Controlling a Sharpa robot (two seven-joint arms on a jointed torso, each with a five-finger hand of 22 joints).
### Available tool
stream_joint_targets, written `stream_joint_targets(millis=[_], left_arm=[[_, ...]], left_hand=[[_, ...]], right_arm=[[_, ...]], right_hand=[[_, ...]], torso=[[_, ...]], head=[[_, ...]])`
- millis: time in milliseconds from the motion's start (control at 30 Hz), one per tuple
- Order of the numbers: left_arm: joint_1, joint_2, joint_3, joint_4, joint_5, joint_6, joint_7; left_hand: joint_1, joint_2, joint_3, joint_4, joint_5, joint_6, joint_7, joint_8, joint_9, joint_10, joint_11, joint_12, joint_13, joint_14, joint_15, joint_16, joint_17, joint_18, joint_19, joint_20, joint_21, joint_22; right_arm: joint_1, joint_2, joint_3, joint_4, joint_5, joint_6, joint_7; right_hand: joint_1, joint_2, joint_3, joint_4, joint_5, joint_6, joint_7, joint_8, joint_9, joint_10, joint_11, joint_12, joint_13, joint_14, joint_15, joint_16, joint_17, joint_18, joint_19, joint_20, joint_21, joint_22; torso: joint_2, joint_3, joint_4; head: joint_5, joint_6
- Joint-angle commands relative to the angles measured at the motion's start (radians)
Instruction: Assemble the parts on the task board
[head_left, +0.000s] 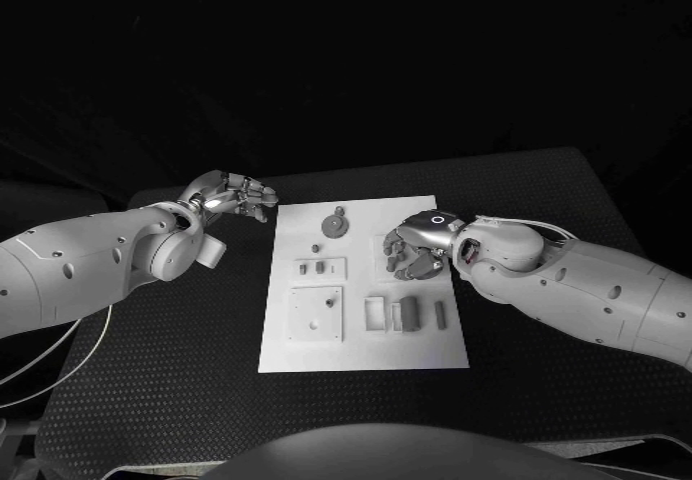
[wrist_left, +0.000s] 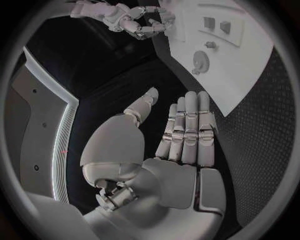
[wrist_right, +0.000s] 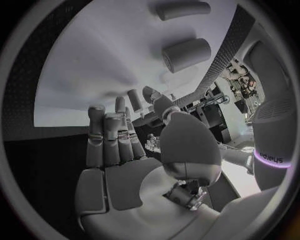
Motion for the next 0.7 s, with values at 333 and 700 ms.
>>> stream_joint_targets(millis=[333,700], left_arm=[[0.002,0.005,0.001,-0.001,0.013,0.002,0.007],[0.002,0.008,0.001,-0.003,0.015,0.006,0.004]], left_hand=[[-0.016,0.002,-0.011,0.002,0.002,-0.010,-0.001,0.000,-0.001,-0.008,-0.001,0.000,-0.004,-0.007,0.002,-0.008,0.002,-0.005,-0.007,0.003,0.001,-0.004],[-0.019,0.005,-0.012,0.002,0.002,-0.011,0.000,0.000,-0.001,-0.009,0.000,0.000,-0.005,-0.008,0.002,-0.009,0.003,-0.005,-0.008,0.004,0.001,-0.005]], right_arm=[[0.000,0.018,0.000,0.002,-0.021,-0.002,-0.010],[0.000,0.024,-0.001,-0.002,-0.029,0.001,-0.014]], right_hand=[[0.007,0.047,0.007,0.008,0.002,0.043,-0.003,0.025,0.004,0.029,-0.009,0.016,0.008,0.012,-0.014,0.000,-0.005,0.048,0.014,-0.009,-0.007,0.007],[0.017,0.090,0.011,-0.003,0.002,0.077,-0.016,0.041,0.008,0.058,-0.021,0.033,0.017,0.021,-0.025,-0.002,-0.008,0.048,0.018,-0.011,-0.007,0.011]], torso=[[-0.001,-0.0005,0.0007],[0.000,-0.0001,0.0004]], head=[[0.001,-0.002],[0.002,-0.002]])
